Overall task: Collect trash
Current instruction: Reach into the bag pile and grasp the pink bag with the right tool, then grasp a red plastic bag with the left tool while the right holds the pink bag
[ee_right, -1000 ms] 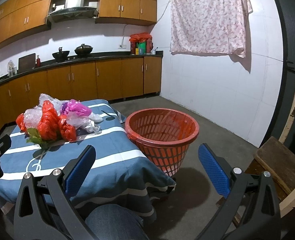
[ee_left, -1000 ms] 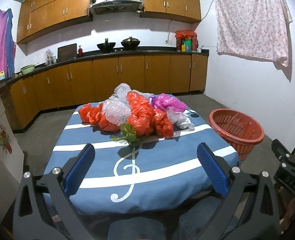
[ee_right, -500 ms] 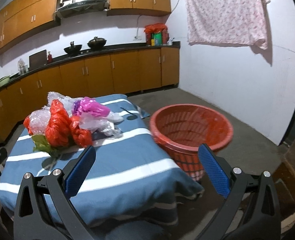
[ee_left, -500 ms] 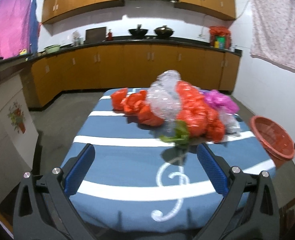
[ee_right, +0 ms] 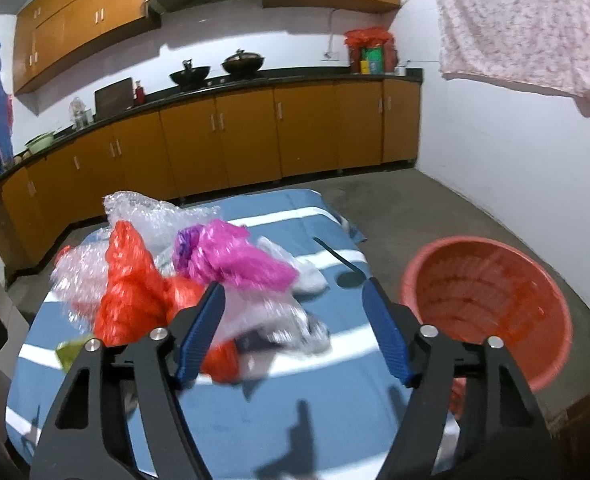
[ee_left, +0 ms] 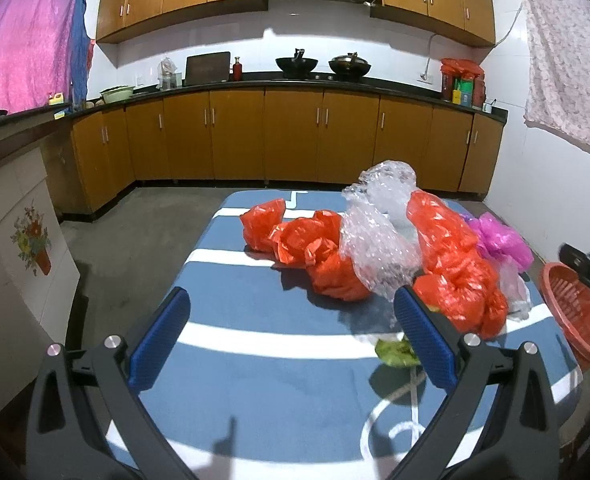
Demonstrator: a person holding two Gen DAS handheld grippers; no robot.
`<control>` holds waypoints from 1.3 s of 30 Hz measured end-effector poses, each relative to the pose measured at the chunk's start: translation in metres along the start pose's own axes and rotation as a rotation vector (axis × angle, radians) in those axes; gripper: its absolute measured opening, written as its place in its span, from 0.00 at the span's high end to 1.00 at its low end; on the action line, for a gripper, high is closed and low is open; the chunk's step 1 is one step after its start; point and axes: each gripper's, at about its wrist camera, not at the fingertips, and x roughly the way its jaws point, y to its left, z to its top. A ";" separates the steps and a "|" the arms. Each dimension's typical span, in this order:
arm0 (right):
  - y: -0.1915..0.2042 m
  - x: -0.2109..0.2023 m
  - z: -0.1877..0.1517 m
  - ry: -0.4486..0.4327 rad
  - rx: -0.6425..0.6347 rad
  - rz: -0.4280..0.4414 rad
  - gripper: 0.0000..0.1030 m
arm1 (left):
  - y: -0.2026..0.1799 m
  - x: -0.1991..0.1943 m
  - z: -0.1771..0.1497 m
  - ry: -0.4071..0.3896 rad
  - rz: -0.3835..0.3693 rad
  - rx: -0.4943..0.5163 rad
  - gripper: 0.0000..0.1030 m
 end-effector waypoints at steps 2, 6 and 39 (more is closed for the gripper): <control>0.007 0.018 0.007 0.013 -0.015 0.018 0.36 | -0.002 0.007 0.004 0.005 -0.010 0.003 0.04; 0.015 0.046 0.015 0.056 -0.039 0.065 0.37 | -0.013 0.015 0.008 0.004 -0.033 0.013 0.04; -0.012 0.009 0.023 -0.028 -0.027 0.209 0.97 | -0.107 0.062 0.036 0.126 -0.242 0.063 0.10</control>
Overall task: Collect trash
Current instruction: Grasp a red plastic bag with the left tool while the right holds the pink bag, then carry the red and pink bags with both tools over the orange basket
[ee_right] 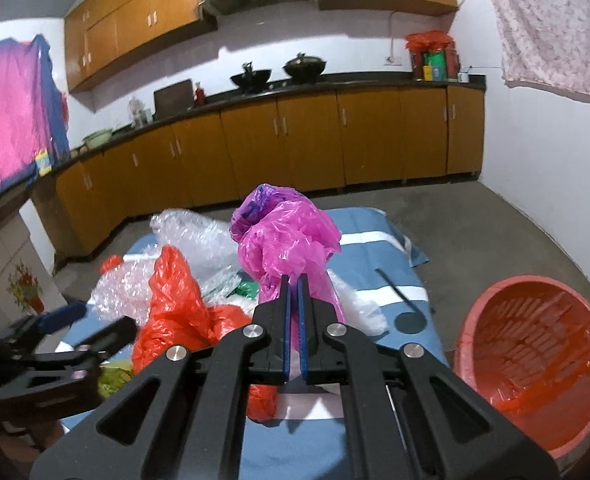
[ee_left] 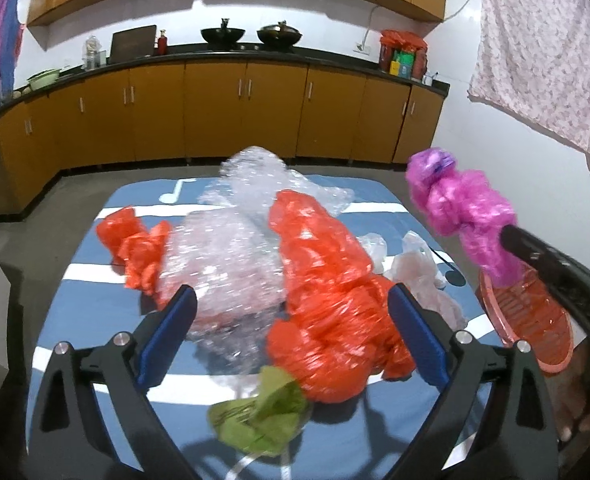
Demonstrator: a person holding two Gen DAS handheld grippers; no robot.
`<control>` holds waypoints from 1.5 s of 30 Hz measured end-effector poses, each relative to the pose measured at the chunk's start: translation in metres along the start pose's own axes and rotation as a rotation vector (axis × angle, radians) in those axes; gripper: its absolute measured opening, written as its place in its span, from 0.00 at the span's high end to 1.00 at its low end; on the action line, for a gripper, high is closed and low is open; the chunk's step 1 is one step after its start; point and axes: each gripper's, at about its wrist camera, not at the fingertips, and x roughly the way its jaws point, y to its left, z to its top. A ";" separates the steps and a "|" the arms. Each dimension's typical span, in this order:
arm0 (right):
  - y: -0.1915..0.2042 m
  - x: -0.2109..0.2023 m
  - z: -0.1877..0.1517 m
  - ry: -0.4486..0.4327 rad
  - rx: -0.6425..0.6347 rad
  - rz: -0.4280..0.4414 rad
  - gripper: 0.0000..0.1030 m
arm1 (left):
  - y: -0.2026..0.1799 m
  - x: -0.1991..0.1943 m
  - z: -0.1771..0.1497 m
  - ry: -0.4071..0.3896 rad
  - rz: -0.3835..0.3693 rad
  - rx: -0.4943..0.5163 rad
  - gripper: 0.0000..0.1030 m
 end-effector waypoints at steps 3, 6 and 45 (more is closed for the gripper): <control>-0.010 -0.006 -0.003 -0.006 0.015 -0.021 0.97 | -0.011 0.012 0.003 0.027 0.010 0.019 0.11; -0.019 -0.008 -0.008 -0.002 0.022 -0.050 0.97 | -0.022 0.027 0.001 0.062 0.039 0.059 0.12; -0.107 -0.085 -0.029 -0.088 0.131 -0.276 0.97 | -0.132 -0.022 0.023 -0.013 -0.264 0.174 0.63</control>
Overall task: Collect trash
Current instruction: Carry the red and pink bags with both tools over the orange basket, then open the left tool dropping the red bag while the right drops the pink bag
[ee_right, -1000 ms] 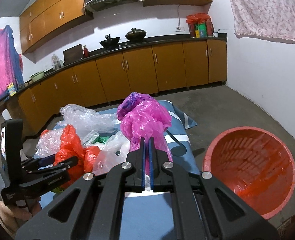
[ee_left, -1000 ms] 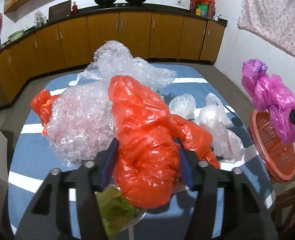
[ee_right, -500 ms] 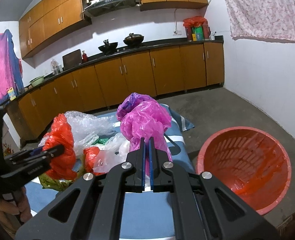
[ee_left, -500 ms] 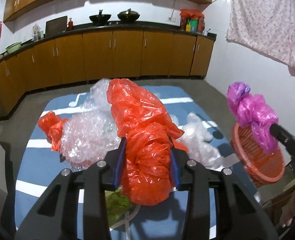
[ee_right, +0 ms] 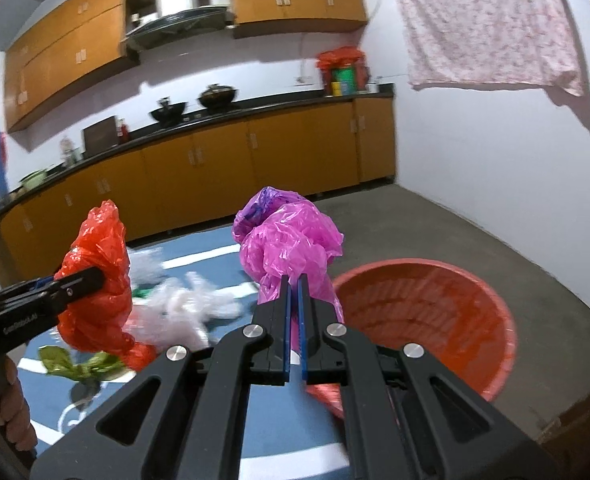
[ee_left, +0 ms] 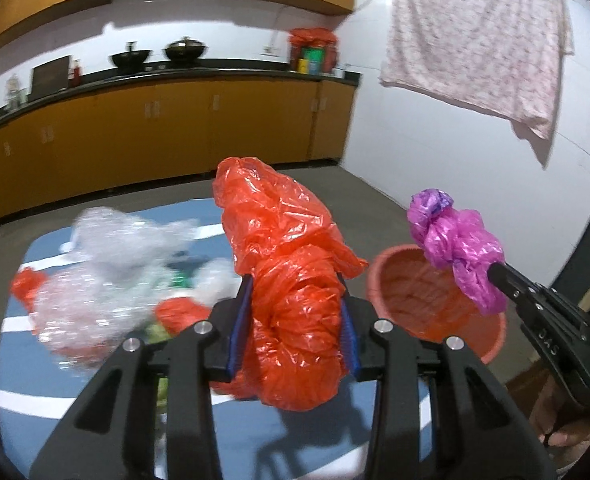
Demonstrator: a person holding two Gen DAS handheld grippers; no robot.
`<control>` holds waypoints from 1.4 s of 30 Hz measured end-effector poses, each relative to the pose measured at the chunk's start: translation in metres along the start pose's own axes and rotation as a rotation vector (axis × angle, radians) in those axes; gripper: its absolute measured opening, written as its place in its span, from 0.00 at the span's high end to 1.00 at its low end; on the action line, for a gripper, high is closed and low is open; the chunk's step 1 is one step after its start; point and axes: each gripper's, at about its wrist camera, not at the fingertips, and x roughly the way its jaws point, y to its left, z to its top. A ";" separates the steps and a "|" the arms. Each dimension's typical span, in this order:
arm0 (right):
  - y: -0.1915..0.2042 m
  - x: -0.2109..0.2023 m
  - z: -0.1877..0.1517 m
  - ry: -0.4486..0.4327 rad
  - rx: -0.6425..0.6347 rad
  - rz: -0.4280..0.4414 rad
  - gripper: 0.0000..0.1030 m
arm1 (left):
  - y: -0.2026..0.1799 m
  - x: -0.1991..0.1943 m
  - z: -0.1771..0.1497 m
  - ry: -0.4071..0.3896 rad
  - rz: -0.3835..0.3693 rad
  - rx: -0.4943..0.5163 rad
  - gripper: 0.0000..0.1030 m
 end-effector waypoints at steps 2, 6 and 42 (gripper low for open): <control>-0.014 -0.002 -0.001 -0.001 0.017 -0.040 0.97 | -0.015 0.008 0.000 0.007 -0.033 0.018 0.63; -0.040 -0.006 -0.002 -0.008 0.037 -0.131 0.97 | -0.049 0.029 0.000 0.021 -0.106 0.061 0.63; -0.111 0.013 -0.017 0.009 0.239 -0.254 0.35 | -0.111 0.136 -0.023 0.180 -0.236 0.109 0.28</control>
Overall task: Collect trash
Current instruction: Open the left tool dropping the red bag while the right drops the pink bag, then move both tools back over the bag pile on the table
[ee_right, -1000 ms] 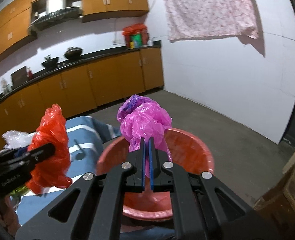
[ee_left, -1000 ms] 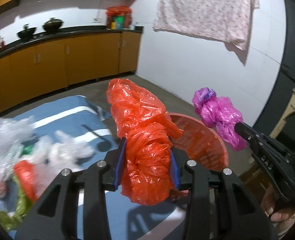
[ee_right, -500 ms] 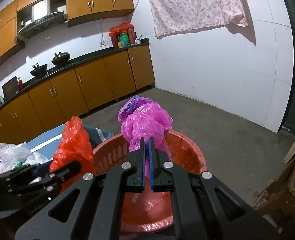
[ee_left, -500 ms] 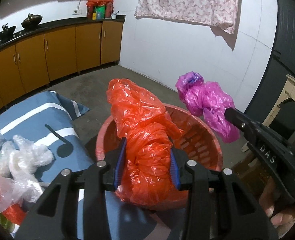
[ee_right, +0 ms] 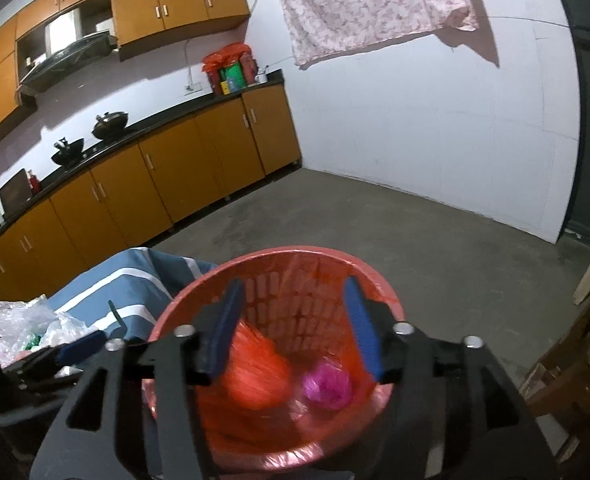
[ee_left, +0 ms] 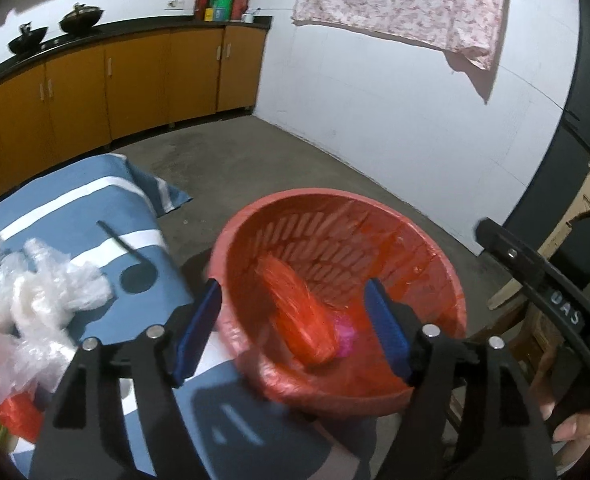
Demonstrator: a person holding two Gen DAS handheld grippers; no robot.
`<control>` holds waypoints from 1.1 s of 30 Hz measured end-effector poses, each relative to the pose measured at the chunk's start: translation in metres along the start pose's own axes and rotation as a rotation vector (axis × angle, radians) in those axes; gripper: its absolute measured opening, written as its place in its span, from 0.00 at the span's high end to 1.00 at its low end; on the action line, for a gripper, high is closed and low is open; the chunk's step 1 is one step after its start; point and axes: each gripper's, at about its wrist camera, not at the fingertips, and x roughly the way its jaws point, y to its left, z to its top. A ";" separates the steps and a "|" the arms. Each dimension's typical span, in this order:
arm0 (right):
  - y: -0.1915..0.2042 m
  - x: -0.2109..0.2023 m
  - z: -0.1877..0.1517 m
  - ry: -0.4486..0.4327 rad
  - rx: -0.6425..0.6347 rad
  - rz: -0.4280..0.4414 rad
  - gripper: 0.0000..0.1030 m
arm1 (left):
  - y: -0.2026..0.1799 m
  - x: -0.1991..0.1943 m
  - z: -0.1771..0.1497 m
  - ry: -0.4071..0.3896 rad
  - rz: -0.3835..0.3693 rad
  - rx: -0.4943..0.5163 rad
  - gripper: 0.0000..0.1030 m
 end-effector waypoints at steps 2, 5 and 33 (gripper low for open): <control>-0.001 -0.005 -0.002 -0.013 -0.013 -0.028 0.19 | 0.006 -0.012 -0.004 -0.014 0.027 -0.012 0.24; 0.004 -0.018 -0.008 -0.059 -0.063 -0.095 0.08 | 0.012 -0.033 -0.012 -0.055 0.086 -0.008 0.16; 0.203 -0.027 -0.068 0.073 -0.366 0.317 0.28 | 0.167 -0.238 -0.137 -0.232 0.647 -0.223 0.11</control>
